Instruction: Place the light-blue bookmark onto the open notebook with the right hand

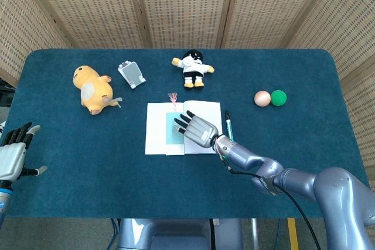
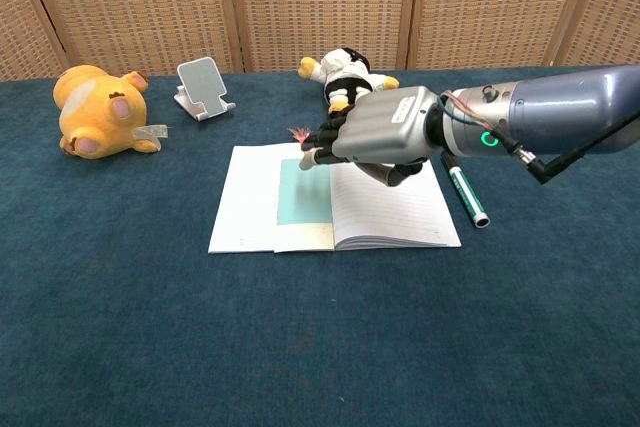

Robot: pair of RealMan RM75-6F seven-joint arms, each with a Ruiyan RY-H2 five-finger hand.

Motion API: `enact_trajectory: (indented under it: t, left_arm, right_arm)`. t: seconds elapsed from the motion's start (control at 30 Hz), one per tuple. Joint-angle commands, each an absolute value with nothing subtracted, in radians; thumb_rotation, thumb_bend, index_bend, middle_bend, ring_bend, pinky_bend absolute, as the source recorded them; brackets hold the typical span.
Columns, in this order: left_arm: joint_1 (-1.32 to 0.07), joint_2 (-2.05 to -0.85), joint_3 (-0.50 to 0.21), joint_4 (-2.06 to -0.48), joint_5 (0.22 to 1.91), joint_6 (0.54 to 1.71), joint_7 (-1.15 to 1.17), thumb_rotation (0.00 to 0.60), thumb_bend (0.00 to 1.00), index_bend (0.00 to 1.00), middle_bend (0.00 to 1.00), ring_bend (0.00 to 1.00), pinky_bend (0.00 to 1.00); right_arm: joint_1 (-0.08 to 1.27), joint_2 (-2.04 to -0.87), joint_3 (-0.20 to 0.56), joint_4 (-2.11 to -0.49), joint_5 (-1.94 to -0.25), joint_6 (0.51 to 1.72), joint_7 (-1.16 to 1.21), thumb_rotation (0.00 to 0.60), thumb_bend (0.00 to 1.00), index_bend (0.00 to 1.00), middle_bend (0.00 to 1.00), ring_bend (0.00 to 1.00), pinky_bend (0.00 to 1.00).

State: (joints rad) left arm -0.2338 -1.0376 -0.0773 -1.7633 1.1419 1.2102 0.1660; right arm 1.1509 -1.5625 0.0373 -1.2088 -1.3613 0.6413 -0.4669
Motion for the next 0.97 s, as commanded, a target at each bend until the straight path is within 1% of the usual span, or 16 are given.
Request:
enact_trajectory:
  t: [0.03,0.17,0.2,0.23,0.3,0.37,0.4,0.43,0.5,0.53,0.6,0.67,0.7,0.83,0.97]
  left_arm:
    - [-0.234,-1.036,-0.076,-1.765,1.145,1.209,0.163,0.600,0.00,0.00,0.00,0.00,0.00]
    - [-0.230,-1.028,-0.071,-1.771,1.166,1.211,0.145,0.600,0.00,0.00,0.00,0.00,0.00]
    - [-0.227,-1.024,-0.069,-1.772,1.176,1.215,0.137,0.600,0.00,0.00,0.00,0.00,0.00]
    - [-0.225,-1.022,-0.067,-1.773,1.182,1.216,0.132,0.600,0.00,0.00,0.00,0.00,0.00]
    - [-0.221,-1.017,-0.062,-1.775,1.202,1.222,0.118,0.600,0.00,0.00,0.00,0.00,0.00]
    - [-0.216,-1.014,-0.058,-1.774,1.222,1.231,0.107,0.600,0.00,0.00,0.00,0.00,0.00]
    - [-0.212,-1.014,-0.055,-1.772,1.234,1.238,0.101,0.600,0.00,0.00,0.00,0.00,0.00]
    - [-0.209,-1.015,-0.054,-1.771,1.242,1.245,0.098,0.600,0.00,0.00,0.00,0.00,0.00]
    - [-0.202,-1.018,-0.052,-1.766,1.261,1.263,0.090,0.600,0.00,0.00,0.00,0.00,0.00]
    - [-0.197,-1.021,-0.051,-1.763,1.277,1.278,0.085,0.600,0.00,0.00,0.00,0.00,0.00]
    - [-0.187,-1.027,-0.048,-1.757,1.310,1.308,0.072,0.600,0.00,0.00,0.00,0.00,0.00]
    - [-0.163,-1.034,-0.034,-1.752,1.381,1.368,0.055,0.600,0.00,0.00,0.00,0.00,0.00]
    - [-0.155,-1.039,-0.029,-1.746,1.402,1.387,0.051,0.600,0.00,0.00,0.00,0.00,0.00]
    - [-0.133,-1.062,-0.020,-1.726,1.446,1.440,0.070,0.600,0.00,0.00,0.00,0.00,0.00]
    - [-0.113,-1.089,-0.022,-1.716,1.465,1.488,0.101,0.600,0.00,0.00,0.00,0.00,0.00]
  right_arm:
    - [1.129,-1.514,0.059,-1.260,-1.374,0.701,-0.454,0.600,1.00,0.00,0.00,0.00,0.12]
    - [1.067,-1.414,0.066,-1.362,-1.390,0.811,-0.440,0.600,1.00,0.00,0.00,0.00,0.12]
    - [1.040,-1.376,0.062,-1.399,-1.396,0.850,-0.434,0.600,0.99,0.00,0.00,0.00,0.12]
    - [1.019,-1.349,0.058,-1.422,-1.401,0.879,-0.429,0.600,0.92,0.00,0.00,0.00,0.12]
    - [0.956,-1.282,0.045,-1.479,-1.415,0.967,-0.413,0.600,0.70,0.00,0.00,0.00,0.10]
    - [0.884,-1.223,0.033,-1.525,-1.421,1.063,-0.394,0.600,0.36,0.00,0.00,0.00,0.07]
    - [0.838,-1.194,0.026,-1.547,-1.422,1.123,-0.380,0.600,0.26,0.00,0.00,0.00,0.05]
    - [0.809,-1.179,0.022,-1.559,-1.424,1.161,-0.371,0.600,0.14,0.00,0.00,0.00,0.03]
    - [0.734,-1.155,0.013,-1.575,-1.420,1.254,-0.341,0.600,0.03,0.00,0.00,0.00,0.00]
    - [0.687,-1.146,0.006,-1.576,-1.415,1.307,-0.318,0.600,0.00,0.00,0.00,0.00,0.00]
    - [0.610,-1.144,-0.007,-1.563,-1.410,1.394,-0.276,0.600,0.00,0.00,0.00,0.00,0.00]
    - [0.454,-1.175,-0.027,-1.519,-1.373,1.551,-0.142,0.600,0.00,0.00,0.00,0.00,0.00]
    - [0.416,-1.192,-0.031,-1.492,-1.376,1.589,-0.098,0.600,0.00,0.00,0.00,0.00,0.00]
    - [0.302,-1.243,-0.027,-1.405,-1.356,1.674,0.013,0.600,0.00,0.00,0.00,0.00,0.00]
    - [0.213,-1.270,-0.015,-1.379,-1.324,1.719,0.083,0.600,0.00,0.00,0.00,0.00,0.00]
